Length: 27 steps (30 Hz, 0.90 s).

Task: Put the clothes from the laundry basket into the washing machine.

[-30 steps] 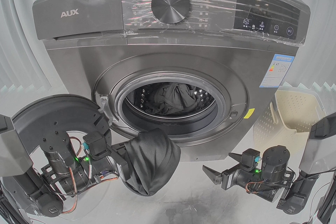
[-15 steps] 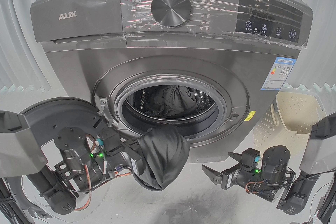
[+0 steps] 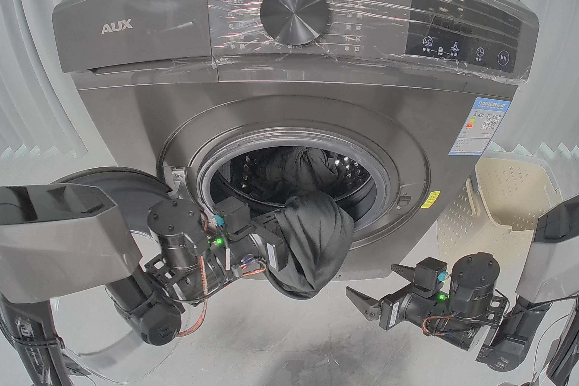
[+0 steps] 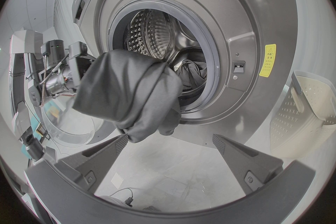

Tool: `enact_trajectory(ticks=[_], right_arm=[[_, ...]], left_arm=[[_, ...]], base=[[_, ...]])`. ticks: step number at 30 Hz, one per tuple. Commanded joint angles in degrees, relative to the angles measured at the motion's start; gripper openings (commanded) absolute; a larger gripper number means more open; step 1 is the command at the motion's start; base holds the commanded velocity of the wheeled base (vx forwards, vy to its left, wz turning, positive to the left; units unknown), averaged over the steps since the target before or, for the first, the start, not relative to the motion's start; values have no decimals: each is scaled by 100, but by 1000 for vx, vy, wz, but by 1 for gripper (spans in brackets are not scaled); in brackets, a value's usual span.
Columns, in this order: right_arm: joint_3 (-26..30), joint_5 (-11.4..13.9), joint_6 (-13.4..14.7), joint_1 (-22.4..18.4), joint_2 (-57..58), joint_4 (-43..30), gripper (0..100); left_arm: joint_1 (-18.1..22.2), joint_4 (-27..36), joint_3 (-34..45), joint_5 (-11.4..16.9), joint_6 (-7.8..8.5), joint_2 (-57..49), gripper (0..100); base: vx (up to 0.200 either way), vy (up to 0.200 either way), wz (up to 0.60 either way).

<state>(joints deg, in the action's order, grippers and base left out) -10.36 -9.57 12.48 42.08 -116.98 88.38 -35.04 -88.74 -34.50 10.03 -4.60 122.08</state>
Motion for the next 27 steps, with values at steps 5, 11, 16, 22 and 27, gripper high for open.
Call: enact_trajectory(ticks=[5,11,16,22,27], right_arm=[[-18,8,35,2,-44,4,100],[-18,-1,52,11,-53,4,100],[-18,-1,70,19,-79,4,100],[-18,-1,79,28,-70,4,100],[-18,-1,79,28,-79,4,100]], left_arm=[[76,304,-1156,-230,-226,879,0],[85,972,-2008,-476,-226,1037,0],[93,1491,-2606,-520,-235,1257,0],[278,1869,-3854,-880,-173,1732,0],[366,2150,-4601,-968,-164,2075,0]], base=[[0,0,0],[0,0,0],[0,0,0],[0,0,0],[0,0,0]])
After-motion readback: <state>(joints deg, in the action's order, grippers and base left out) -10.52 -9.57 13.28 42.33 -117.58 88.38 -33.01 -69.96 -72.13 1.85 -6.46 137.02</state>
